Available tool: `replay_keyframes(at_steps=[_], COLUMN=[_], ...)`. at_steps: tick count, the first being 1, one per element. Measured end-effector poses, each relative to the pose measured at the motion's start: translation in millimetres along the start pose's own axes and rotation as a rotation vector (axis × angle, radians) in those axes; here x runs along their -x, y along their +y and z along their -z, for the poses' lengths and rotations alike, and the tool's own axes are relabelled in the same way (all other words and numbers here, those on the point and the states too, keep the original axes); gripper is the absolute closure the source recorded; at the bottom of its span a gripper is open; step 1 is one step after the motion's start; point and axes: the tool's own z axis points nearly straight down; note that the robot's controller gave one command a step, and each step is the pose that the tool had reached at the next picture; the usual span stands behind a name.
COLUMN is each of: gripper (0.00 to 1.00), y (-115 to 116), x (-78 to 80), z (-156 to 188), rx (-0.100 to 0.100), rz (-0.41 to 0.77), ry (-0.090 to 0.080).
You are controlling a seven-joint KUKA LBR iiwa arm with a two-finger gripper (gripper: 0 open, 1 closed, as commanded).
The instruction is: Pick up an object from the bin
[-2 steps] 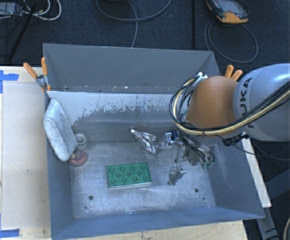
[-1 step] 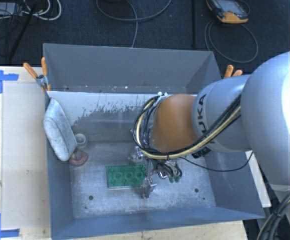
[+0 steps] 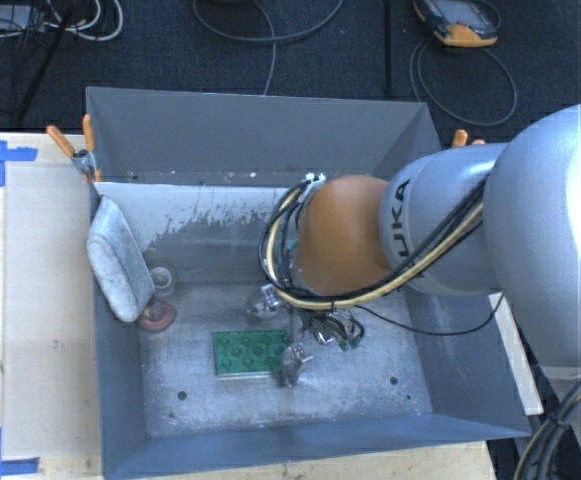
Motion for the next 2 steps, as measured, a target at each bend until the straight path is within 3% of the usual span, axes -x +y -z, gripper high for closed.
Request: replay_keyframes(at_steps=[1,2], gripper=[1.00,1.00], y=[-0.2,20.1], x=[0.8,6.4], z=[1.7,195.2], rx=[-0.001,-0.002], rz=[0.001,0.260], ry=[-0.002,-0.009])
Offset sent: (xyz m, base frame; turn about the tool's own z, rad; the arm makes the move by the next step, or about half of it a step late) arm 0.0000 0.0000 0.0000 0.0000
